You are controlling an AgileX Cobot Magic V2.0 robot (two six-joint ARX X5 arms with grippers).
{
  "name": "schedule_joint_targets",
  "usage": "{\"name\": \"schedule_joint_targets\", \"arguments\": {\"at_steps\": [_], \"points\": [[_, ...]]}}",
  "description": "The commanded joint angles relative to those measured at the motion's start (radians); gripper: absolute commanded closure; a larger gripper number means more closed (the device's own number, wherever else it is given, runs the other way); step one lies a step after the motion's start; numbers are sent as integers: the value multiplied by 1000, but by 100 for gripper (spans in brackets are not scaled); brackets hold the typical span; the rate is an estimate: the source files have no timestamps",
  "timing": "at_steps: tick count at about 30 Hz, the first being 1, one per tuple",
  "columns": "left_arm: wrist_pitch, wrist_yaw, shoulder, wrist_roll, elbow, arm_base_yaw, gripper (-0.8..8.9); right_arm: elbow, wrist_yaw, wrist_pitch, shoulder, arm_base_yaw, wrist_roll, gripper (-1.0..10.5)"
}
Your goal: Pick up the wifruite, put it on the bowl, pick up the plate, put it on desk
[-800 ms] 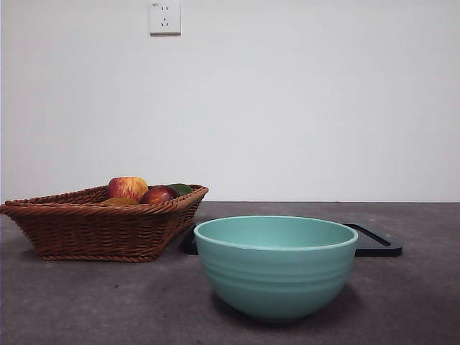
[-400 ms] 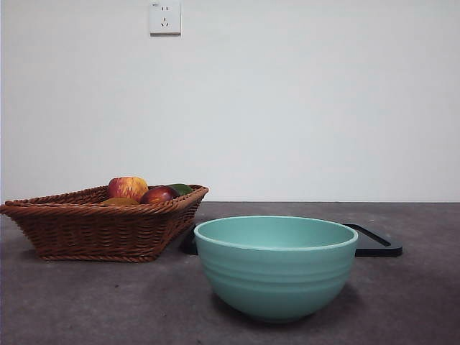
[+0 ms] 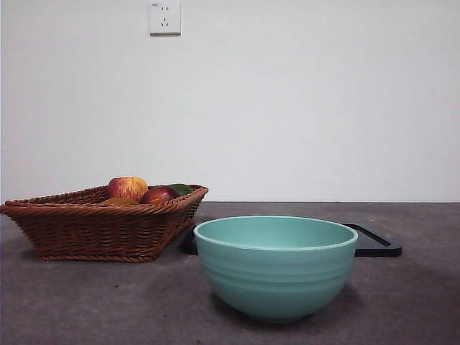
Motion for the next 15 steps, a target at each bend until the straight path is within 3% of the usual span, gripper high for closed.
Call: {"name": "schedule_joint_targets", "arguments": {"at_steps": [1,15], "points": [[-6,-4,-2,4,-20,0,806,-6,0,-9,-1,3,11,939],[-6,-4,-2,4,-20,0,806,-5,0,14,-1,2,10,939]]}}
